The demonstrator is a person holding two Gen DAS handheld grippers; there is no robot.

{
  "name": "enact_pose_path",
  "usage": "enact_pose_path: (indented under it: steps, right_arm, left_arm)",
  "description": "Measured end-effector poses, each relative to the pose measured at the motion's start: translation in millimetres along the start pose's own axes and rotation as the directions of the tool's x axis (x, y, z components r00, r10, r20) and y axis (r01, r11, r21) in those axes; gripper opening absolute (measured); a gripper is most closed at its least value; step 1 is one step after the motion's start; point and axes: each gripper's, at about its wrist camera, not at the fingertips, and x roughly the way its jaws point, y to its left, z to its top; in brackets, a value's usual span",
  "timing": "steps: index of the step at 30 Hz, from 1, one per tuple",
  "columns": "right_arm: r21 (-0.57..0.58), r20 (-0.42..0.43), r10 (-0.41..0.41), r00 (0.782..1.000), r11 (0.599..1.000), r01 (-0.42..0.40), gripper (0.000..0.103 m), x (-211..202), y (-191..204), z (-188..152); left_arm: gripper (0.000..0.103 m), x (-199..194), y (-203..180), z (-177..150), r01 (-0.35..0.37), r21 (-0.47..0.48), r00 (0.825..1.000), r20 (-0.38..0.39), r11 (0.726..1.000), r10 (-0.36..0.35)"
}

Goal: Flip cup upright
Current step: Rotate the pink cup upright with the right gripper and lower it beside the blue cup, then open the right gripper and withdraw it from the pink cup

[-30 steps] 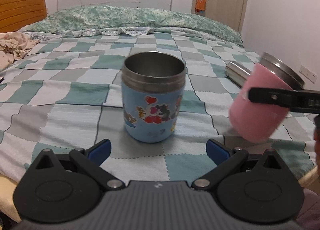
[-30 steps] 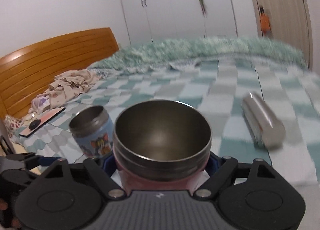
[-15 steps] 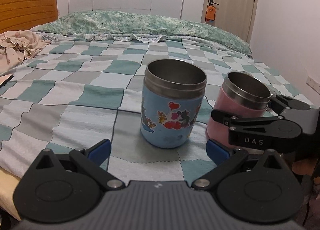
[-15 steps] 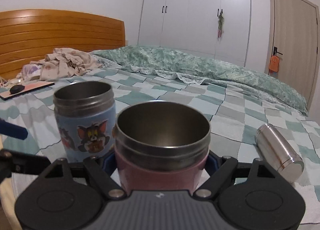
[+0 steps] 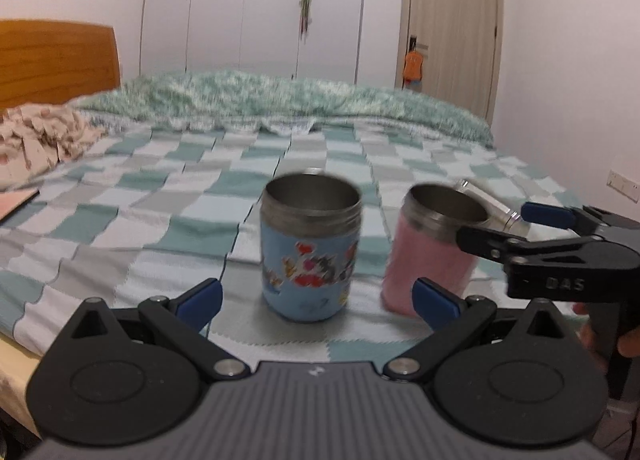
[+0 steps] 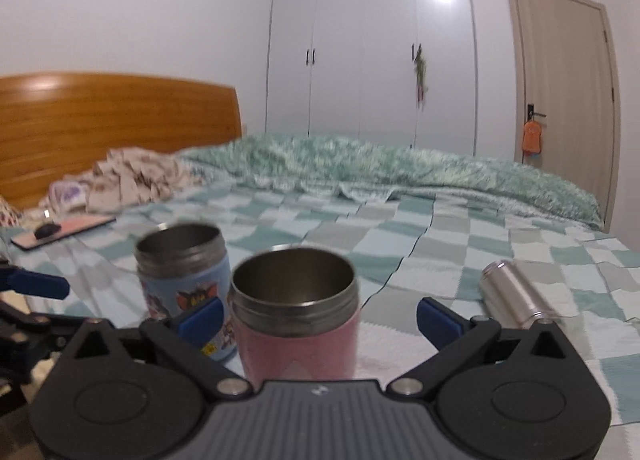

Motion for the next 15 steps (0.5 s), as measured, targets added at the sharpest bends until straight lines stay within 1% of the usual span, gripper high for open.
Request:
enact_pose_path:
  steps: [4,7,10,15]
  right_arm:
    - [0.005,0.064,-0.014,0.998,1.000,0.014,0.103,-41,-7,3]
    - [0.014,0.094,-0.026,0.995,1.000,0.025,0.103,-68,-12,1]
    - [0.013,0.132,-0.043,0.990,0.999,0.041,0.103,-95,-16,-3]
    - [0.002,0.178,-0.072,0.981,0.997,0.073,0.103,-137,-20,-18]
  left_arm:
    - [0.103,-21,-17,1,0.002,0.018,0.998,0.067,1.000,-0.003]
    - [0.103,-35,-31,-2,0.010,0.027,0.994,0.108,1.000,-0.013]
    - [0.103,-46,-42,-7,0.018,0.036,0.991,0.134,0.999,-0.022]
    - [0.103,-60,-59,-22,0.008,0.035,0.984,0.177,0.999,-0.014]
